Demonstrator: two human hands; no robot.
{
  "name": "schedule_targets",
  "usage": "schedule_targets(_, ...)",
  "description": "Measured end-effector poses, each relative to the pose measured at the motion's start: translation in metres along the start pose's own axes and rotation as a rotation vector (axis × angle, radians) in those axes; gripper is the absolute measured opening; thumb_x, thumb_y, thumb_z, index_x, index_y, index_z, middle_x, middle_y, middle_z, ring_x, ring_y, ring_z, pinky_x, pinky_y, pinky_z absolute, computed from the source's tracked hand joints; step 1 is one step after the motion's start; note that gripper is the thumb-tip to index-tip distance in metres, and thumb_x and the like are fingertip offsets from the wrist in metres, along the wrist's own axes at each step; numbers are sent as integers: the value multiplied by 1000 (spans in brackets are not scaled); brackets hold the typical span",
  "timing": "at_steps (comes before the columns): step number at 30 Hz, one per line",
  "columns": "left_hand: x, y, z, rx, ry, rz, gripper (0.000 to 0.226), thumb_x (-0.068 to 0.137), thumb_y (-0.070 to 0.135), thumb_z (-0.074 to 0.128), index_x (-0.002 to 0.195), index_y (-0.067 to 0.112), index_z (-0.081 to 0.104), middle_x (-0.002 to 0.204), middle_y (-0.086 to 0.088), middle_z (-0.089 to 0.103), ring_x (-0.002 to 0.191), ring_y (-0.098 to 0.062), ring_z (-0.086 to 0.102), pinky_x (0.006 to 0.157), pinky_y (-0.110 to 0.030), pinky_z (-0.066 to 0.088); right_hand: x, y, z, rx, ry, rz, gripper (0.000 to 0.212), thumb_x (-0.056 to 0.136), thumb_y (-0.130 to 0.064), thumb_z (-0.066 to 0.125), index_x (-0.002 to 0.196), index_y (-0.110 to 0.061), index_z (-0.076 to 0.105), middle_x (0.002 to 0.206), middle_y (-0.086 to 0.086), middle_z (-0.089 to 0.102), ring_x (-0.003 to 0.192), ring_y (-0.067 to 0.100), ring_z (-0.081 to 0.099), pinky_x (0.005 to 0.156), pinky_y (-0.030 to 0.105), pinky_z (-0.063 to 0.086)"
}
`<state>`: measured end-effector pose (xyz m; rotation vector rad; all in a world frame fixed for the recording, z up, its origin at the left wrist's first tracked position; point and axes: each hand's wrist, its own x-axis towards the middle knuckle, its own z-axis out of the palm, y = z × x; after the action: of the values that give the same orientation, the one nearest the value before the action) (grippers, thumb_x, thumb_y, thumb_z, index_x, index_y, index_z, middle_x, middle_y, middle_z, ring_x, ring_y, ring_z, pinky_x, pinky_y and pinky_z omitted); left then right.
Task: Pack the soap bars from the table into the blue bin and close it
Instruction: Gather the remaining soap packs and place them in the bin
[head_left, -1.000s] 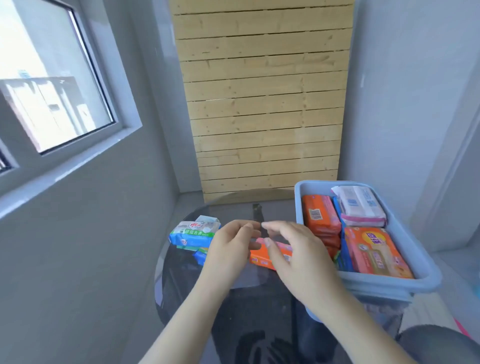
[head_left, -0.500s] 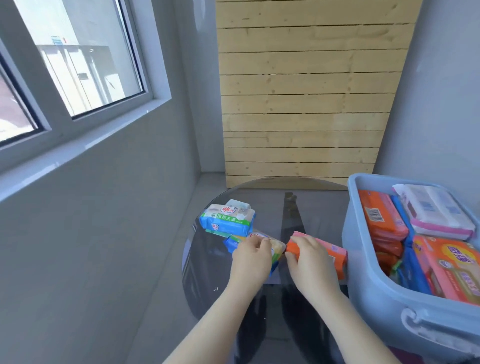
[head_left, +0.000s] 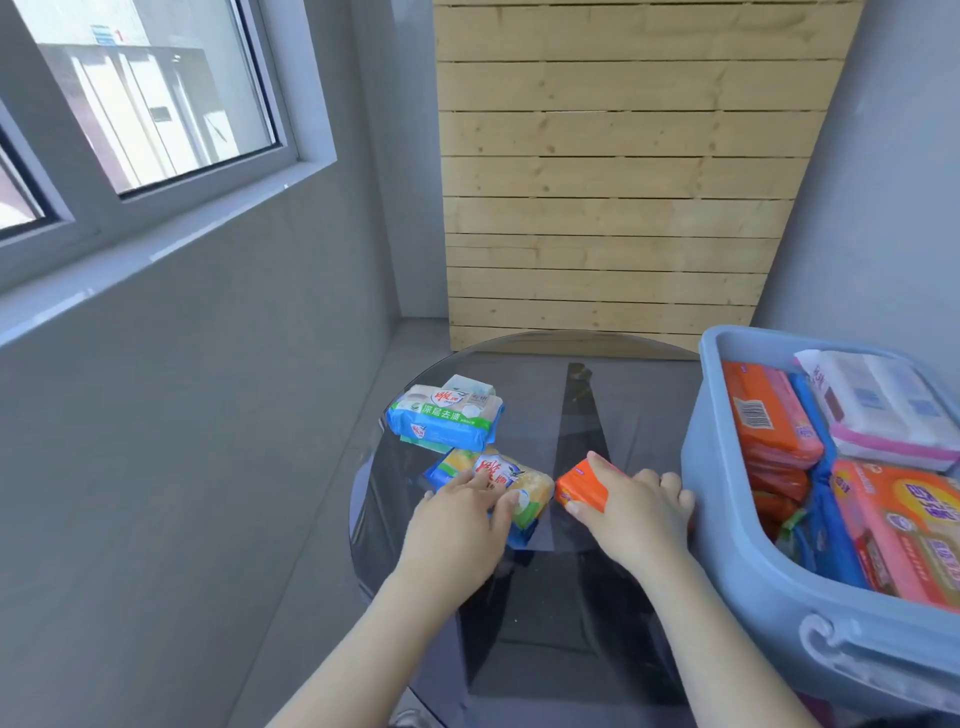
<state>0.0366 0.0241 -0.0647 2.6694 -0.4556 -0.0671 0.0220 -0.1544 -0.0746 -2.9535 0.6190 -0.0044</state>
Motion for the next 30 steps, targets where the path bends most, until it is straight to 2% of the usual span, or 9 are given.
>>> schedule_targets(4, -9, -17, -14, 4, -33, 50, 44, 98, 38, 39, 103, 7, 70, 121, -6, 68, 125, -16, 52, 99, -31, 41, -14, -2, -5, 78, 40, -9, 64, 82, -68, 39, 140, -42, 31, 120, 10, 58, 113, 31, 44, 92, 38, 30)
schedule_targets(8, -23, -34, -26, -132, -75, 63, 34, 95, 42, 48, 104, 24, 75, 120, 14, 70, 121, 2, 54, 97, -16, 43, -27, -13, -19, 325, 74, 0, 64, 77, -72, 37, 136, -46, 38, 112, 6, 64, 111, 30, 47, 92, 39, 30)
schedule_targets(10, -29, -36, -31, -250, -52, -2, 32, 94, 43, 51, 78, 33, 77, 85, 22, 75, 83, 13, 63, 68, -6, 43, -35, -27, -25, 384, 98, -62, 66, 73, -76, 38, 132, -48, 43, 110, 4, 66, 110, 29, 50, 92, 40, 32)
schedule_targets(12, -33, -34, -34, -360, 22, -92, 43, 94, 42, 50, 55, 31, 65, 50, 11, 59, 48, 0, 49, 48, -10, 35, -41, -44, -27, 419, 79, -134, 71, 68, -80, 35, 131, -48, 44, 113, 1, 66, 111, 27, 52, 92, 41, 34)
schedule_targets(17, -32, -31, -36, -789, 133, -376, 30, 94, 25, 46, 91, 18, 74, 85, 3, 73, 74, -10, 66, 77, -34, 59, -44, -84, -20, 443, 24, -171, 71, 70, -78, 39, 131, -42, 46, 110, 3, 63, 109, 25, 49, 85, 36, 42)
schedule_targets(20, -31, -28, -36, -1049, -3, -502, 34, 97, 24, 44, 78, 13, 71, 78, -2, 69, 71, -11, 65, 62, -29, 61, -42, -96, -15, 512, -29, -174, 58, 80, -65, 45, 131, -36, 49, 110, 7, 55, 112, 26, 47, 87, 35, 42)
schedule_targets(23, -29, -26, -33, -1091, -66, -547, 35, 98, 26, 42, 76, 16, 67, 71, 0, 64, 67, -12, 62, 68, -34, 60, -37, -94, -15, 584, -88, -218, 45, 92, -43, 43, 135, -31, 47, 116, 8, 52, 118, 26, 46, 94, 34, 40)
schedule_targets(26, -29, -25, -28, -1082, -110, -558, 27, 98, 29, 44, 89, 19, 67, 79, 3, 68, 74, -12, 64, 83, -40, 58, -36, -83, -17, 658, -292, -168, 45, 93, -41, 43, 134, -24, 47, 126, 6, 59, 117, 26, 55, 98, 39, 46)
schedule_targets(30, -34, -18, -25, -1101, -136, -564, 23, 98, 27, 45, 93, 24, 67, 102, -3, 74, 96, -20, 68, 95, -49, 53, -43, -72, -23, 813, -455, -75, 42, 94, -43, 42, 106, -12, 66, 102, 7, 72, 93, 24, 68, 91, 45, 52)
